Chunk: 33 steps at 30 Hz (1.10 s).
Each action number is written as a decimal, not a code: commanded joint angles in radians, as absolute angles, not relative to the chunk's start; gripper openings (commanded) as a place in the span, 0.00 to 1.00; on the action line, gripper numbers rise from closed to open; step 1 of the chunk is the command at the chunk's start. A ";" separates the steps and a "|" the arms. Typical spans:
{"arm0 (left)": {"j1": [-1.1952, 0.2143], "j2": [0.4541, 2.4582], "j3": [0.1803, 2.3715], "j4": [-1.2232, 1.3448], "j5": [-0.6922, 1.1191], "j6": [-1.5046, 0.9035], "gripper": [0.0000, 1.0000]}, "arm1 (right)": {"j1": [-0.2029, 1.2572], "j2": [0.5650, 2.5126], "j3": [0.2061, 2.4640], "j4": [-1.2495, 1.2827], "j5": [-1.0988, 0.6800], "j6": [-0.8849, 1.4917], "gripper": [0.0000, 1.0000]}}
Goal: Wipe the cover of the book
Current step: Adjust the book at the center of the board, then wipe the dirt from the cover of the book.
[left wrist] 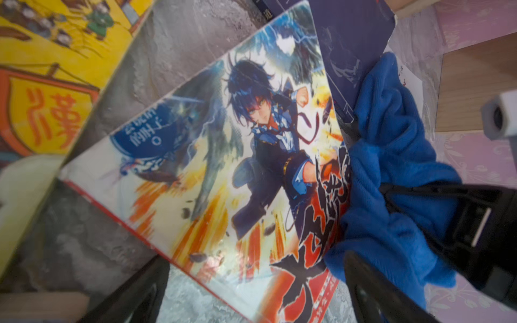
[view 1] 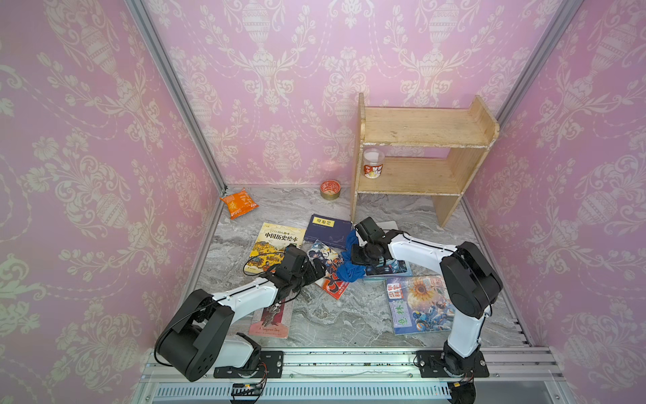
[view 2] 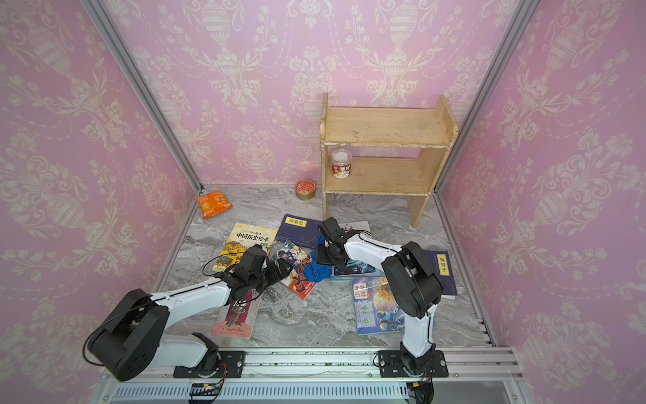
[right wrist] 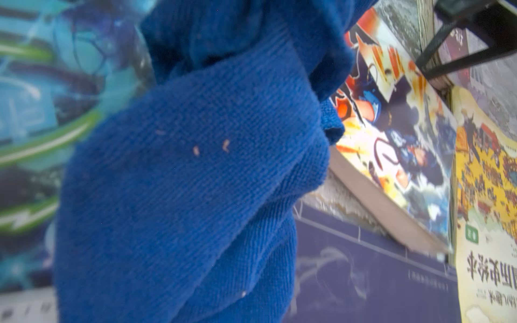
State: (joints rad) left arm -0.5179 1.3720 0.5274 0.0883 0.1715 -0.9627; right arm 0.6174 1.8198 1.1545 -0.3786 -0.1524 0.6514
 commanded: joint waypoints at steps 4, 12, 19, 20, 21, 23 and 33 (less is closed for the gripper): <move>-0.517 1.339 0.531 0.075 0.268 -0.976 0.99 | 0.722 1.710 1.000 -0.456 -0.229 0.690 0.00; -0.524 1.319 0.526 0.052 0.333 -0.965 0.99 | 0.896 1.630 0.993 -0.519 -0.239 0.722 0.00; -0.552 1.238 0.524 -0.040 0.377 -0.942 0.99 | 0.833 1.447 1.104 -0.666 -0.096 0.691 0.00; -0.551 1.221 0.524 -0.056 0.381 -0.940 0.99 | 0.828 1.447 1.125 -0.667 -0.084 0.690 0.00; -0.551 1.200 0.527 -0.079 0.383 -0.936 0.99 | 0.824 1.453 1.146 -0.656 -0.073 0.691 0.00; -0.551 1.158 0.541 -0.135 0.382 -0.918 0.99 | 0.825 1.469 1.166 -0.602 -0.063 0.705 0.00; -0.434 1.087 0.761 -0.433 0.328 -0.717 0.99 | 0.893 1.799 1.318 -0.505 0.064 0.710 0.00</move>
